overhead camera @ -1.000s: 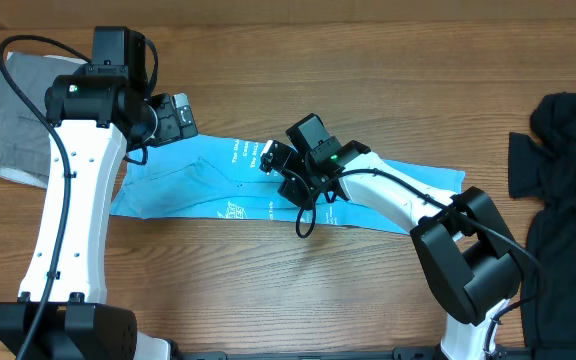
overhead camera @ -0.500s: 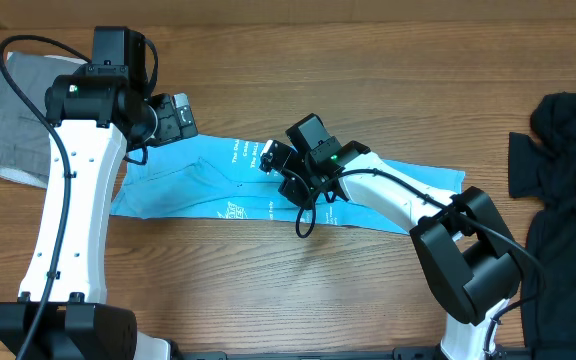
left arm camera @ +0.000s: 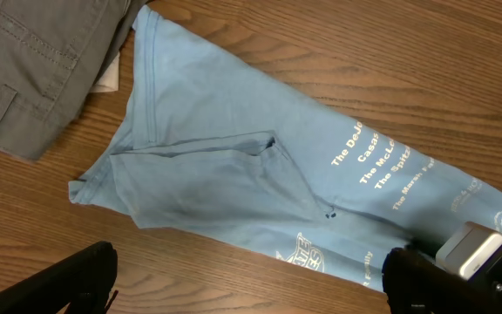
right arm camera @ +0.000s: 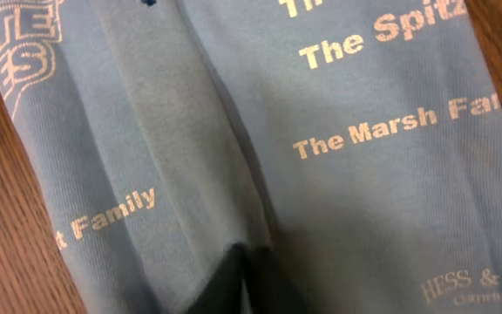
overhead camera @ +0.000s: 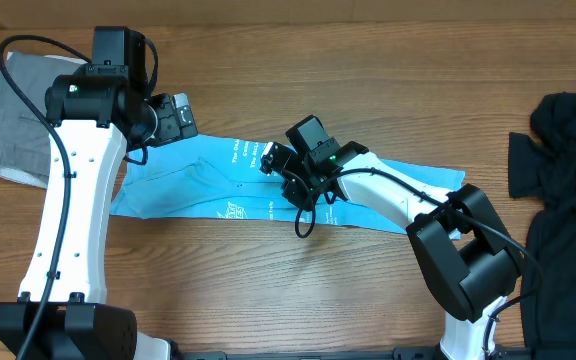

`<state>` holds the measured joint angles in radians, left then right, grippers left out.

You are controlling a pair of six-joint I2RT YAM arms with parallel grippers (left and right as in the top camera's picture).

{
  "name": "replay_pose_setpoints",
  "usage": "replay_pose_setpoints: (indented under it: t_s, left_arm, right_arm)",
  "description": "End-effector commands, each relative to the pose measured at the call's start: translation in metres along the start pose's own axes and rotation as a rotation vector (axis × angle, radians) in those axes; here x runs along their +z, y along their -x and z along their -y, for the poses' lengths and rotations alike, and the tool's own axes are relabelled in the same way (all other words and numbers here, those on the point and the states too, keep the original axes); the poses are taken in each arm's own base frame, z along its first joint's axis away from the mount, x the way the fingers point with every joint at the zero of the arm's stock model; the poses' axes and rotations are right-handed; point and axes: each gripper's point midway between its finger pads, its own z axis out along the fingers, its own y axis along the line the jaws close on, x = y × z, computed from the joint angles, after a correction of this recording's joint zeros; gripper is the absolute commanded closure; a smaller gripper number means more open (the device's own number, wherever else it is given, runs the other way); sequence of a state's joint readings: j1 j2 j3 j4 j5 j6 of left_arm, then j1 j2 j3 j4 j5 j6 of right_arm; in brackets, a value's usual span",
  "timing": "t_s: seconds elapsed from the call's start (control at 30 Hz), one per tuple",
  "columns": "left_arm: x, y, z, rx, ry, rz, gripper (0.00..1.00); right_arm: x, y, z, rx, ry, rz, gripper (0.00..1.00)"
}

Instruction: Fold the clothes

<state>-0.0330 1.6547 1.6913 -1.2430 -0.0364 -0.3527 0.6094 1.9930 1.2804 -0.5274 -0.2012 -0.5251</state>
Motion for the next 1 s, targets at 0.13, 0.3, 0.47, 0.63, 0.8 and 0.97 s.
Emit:
replay_pose_setpoints:
  t_s: [0.13, 0.3, 0.47, 0.63, 0.8, 0.97]
  left_arm:
    - [0.0, 0.001, 0.003, -0.005, -0.011, -0.003, 0.0]
    - [0.0, 0.001, 0.003, -0.005, -0.011, -0.003, 0.0]
    - [0.0, 0.001, 0.003, -0.005, -0.012, -0.003, 0.0]
    - [0.0, 0.001, 0.003, -0.005, -0.012, -0.003, 0.0]
    - [0.0, 0.001, 0.003, -0.005, -0.011, -0.003, 0.0]
    - [0.0, 0.001, 0.003, -0.005, -0.011, -0.003, 0.0]
  right_arm:
    - [-0.005, -0.009, -0.004, 0.017, 0.02, -0.049, 0.96]
    - [-0.029, 0.003, -0.005, 0.08, 0.011, -0.022, 0.96]
    - [-0.031, 0.006, -0.019, 0.203, 0.082, -0.011, 0.96]
    - [-0.03, 0.011, -0.037, 0.283, 0.155, -0.006, 0.96]
    - [-0.027, 0.007, -0.052, 0.275, 0.177, -0.037, 0.96]
    - [-0.023, 0.002, -0.065, 0.282, 0.191, -0.061, 0.96]
